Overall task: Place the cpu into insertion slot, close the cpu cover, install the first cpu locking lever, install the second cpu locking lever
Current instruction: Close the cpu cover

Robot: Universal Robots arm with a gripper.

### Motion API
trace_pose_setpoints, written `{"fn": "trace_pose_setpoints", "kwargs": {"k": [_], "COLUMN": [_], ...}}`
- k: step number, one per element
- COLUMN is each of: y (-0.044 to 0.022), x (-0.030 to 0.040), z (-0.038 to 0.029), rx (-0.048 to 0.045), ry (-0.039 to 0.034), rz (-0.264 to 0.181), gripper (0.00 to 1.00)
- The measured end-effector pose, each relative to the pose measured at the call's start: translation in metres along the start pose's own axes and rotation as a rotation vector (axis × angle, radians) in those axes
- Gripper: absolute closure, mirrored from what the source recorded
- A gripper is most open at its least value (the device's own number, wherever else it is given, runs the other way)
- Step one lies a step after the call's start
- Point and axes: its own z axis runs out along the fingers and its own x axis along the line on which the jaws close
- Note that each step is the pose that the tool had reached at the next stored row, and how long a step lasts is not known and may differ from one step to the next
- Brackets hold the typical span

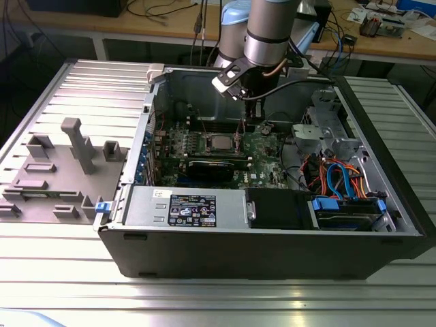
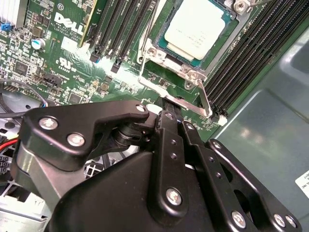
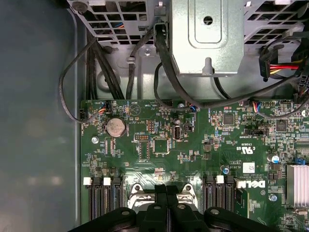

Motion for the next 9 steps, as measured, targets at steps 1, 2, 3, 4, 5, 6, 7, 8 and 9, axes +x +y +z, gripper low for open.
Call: {"fn": "trace_pose_setpoints", "kwargs": {"k": [1, 2, 3, 4, 5, 6, 7, 8, 9], "y": [-0.0001, -0.0001, -0.0001, -0.0002, -0.0005, -0.0008, -0.0012, -0.0018, -0.0029], "x": [0.0000, 0.0000, 0.0000, 0.0000, 0.0000, 0.0000, 0.0000, 0.0000, 0.0000], "z": [0.0000, 0.0000, 0.0000, 0.0000, 0.0000, 0.0000, 0.0000, 0.0000, 0.0000], "rx": [0.0000, 0.0000, 0.0000, 0.0000, 0.0000, 0.0000, 0.0000, 0.0000, 0.0000], "ry": [0.0000, 0.0000, 0.0000, 0.0000, 0.0000, -0.0001, -0.0001, 0.0000, 0.0000], "rz": [0.000, 0.000, 0.000, 0.000, 0.000, 0.000, 0.000, 0.000, 0.000], "gripper": [0.89, 0.89, 0.89, 0.89, 0.89, 0.89, 0.89, 0.89, 0.89]}}
